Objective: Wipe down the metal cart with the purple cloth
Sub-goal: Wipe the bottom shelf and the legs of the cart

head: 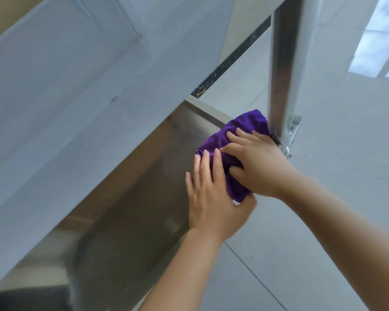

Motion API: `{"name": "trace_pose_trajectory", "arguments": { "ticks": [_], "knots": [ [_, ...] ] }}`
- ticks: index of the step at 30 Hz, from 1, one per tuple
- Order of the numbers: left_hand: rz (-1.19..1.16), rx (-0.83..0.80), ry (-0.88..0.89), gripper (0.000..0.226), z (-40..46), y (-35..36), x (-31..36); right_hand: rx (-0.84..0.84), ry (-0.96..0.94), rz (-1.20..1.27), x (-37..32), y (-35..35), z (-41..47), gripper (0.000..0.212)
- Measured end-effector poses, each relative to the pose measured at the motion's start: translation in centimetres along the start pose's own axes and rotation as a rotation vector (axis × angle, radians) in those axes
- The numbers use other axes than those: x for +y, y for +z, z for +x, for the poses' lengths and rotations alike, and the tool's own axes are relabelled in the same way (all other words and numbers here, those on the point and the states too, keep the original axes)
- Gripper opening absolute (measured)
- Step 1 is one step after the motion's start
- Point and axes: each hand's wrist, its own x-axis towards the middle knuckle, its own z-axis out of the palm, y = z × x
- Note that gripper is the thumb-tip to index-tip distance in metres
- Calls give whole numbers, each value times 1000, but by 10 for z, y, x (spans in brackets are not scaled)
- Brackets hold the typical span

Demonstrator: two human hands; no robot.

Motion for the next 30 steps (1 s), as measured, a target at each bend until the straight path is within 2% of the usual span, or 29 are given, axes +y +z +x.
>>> {"name": "trace_pose_trajectory", "arguments": {
  "ticks": [4, 7, 11, 14, 18, 21, 23, 26, 27, 28, 30],
  "knots": [
    [18, -21, 44, 97, 0, -2, 1, 205, 34, 104, 2, 12, -18, 33],
    [19, -95, 67, 107, 1, -3, 1, 239, 8, 152, 7, 16, -32, 40],
    [-23, -205, 102, 124, 1, -7, -3, 300, -5, 256, 16, 12, -46, 37],
    [-33, -234, 48, 133, 3, -12, -1, 333, 118, 537, 25, 0, -57, 35],
    [51, -320, -23, 126, 9, -16, 4, 233, 322, 917, 36, -33, -64, 22],
    [-163, -371, -118, 108, 16, -27, 10, 274, 493, 1427, 51, -56, -69, 30],
    [-335, -321, -177, 91, 24, -37, 20, 351, 567, 1683, 61, -65, -74, 31],
    [-462, -219, -163, 69, 35, -52, 46, 502, 430, 1840, 62, -80, -69, 58],
    [-530, -190, -155, 60, 39, -54, 55, 547, 341, 1886, 57, -88, -67, 57],
    [-619, -175, -170, 51, 43, -59, 64, 547, 221, 1915, 52, -94, -64, 48],
    [-850, -161, -212, 39, 51, -67, 79, 459, -7, 1886, 41, -104, -55, 17]
  ]
}}
